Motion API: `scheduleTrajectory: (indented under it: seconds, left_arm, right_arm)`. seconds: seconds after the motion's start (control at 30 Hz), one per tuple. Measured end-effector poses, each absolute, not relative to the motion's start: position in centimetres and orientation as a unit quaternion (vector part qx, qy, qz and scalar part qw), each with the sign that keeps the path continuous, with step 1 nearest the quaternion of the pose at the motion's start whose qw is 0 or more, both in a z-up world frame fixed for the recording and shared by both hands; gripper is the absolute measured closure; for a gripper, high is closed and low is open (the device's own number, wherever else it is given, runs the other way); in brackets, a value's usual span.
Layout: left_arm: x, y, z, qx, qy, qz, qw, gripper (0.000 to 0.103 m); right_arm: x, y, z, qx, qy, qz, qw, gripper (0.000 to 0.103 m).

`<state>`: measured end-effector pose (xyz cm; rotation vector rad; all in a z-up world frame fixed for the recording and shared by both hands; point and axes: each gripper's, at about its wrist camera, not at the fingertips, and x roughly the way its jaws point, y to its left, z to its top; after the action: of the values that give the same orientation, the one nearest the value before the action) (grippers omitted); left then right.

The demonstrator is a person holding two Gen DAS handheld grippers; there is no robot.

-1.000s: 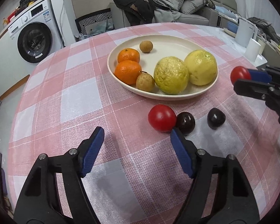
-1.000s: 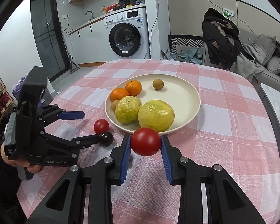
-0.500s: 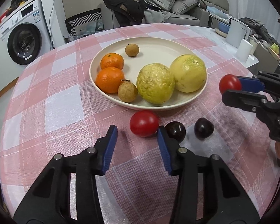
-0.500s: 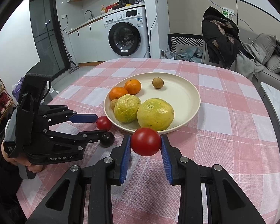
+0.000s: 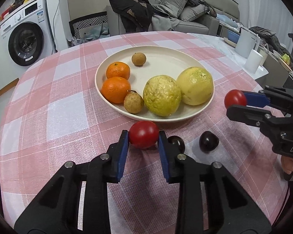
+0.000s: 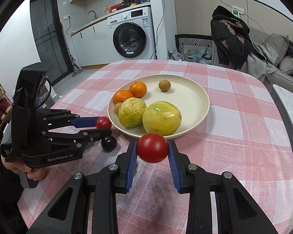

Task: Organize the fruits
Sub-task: 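Carry both red tomatoes onto the cream plate and open both grippers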

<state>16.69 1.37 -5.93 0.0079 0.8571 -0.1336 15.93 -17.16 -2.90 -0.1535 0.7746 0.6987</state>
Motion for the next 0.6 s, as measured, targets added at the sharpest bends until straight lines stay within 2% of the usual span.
scheduleTrajectory:
  seconds: [0.6]
  left_arm:
    - [14.4,2.0,-1.3,-0.014,0.33,-0.054,0.942,0.076]
  right_arm:
    - [17.5,-18.1,-0.6,-0.037,0.338,0.312,0.887,0.07]
